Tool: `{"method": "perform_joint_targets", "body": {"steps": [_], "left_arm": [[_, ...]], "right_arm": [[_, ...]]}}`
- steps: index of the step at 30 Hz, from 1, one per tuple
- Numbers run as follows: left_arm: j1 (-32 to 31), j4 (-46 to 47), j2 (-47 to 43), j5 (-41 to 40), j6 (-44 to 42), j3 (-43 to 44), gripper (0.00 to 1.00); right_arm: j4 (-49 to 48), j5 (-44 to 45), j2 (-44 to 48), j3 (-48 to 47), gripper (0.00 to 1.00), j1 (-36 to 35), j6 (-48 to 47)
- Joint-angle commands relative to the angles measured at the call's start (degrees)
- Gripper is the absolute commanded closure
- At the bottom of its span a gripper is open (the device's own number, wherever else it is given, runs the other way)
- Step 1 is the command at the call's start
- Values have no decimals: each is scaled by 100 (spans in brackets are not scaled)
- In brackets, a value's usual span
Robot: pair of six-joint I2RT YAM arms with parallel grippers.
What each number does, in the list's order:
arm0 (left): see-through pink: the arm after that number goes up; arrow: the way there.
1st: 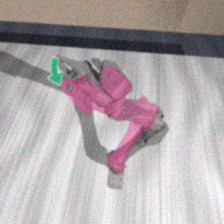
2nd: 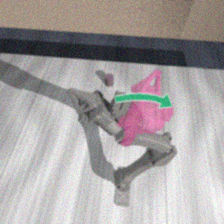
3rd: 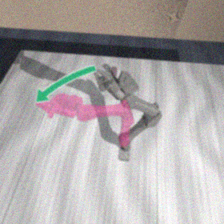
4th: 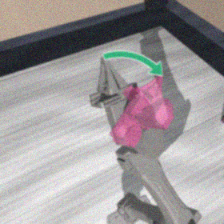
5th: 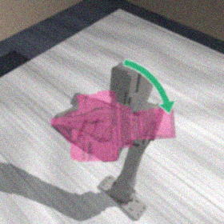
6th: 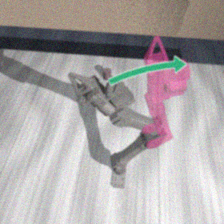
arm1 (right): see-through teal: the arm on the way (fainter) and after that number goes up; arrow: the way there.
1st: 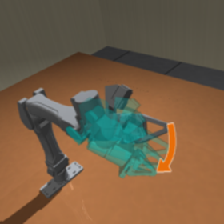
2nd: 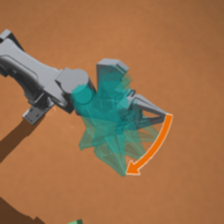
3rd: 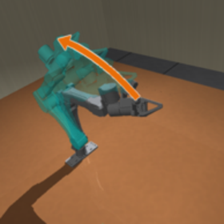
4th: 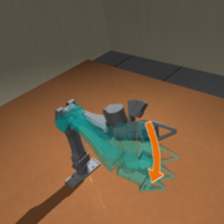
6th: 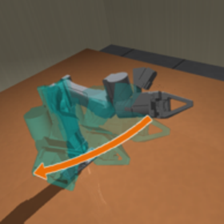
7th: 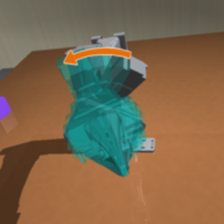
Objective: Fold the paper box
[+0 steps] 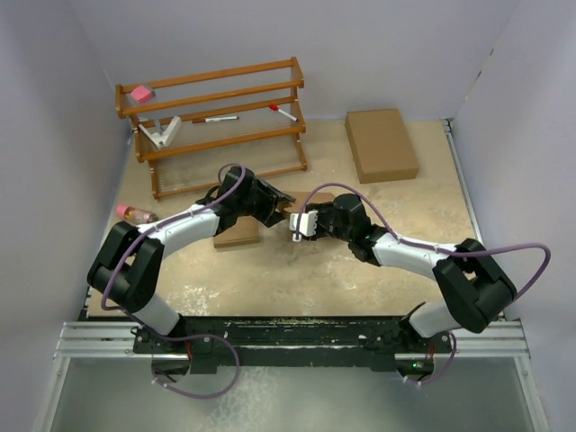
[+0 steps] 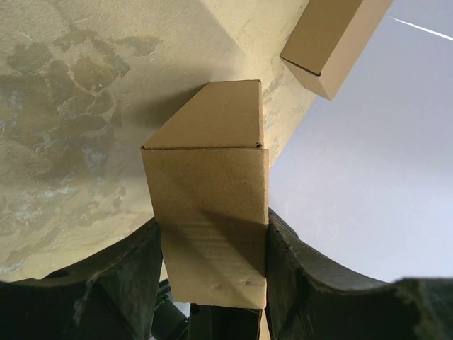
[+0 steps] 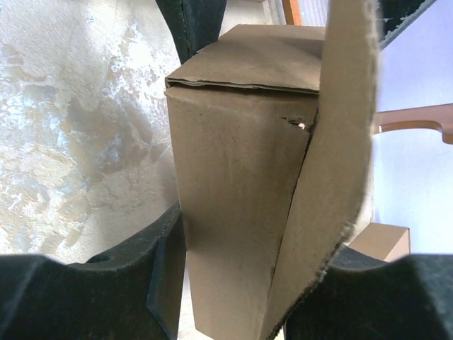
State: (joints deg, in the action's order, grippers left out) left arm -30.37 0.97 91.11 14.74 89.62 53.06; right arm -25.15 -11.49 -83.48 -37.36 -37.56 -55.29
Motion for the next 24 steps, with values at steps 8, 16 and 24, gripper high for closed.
{"method": "perform_joint_targets", "body": {"steps": [8,16,24], "left_arm": [[69,96,-667,-16,-44,160,19],[193,-313,-1336,-299,-361,258,13],[215,-1018,-2344,-767,-1111,267,11]], "right_arm": [[149,-405,359,-326,63,-23,731],[431,-793,450,-596,64,154,1357],[943,-1832,491,-1083,65,817,2557]]}}
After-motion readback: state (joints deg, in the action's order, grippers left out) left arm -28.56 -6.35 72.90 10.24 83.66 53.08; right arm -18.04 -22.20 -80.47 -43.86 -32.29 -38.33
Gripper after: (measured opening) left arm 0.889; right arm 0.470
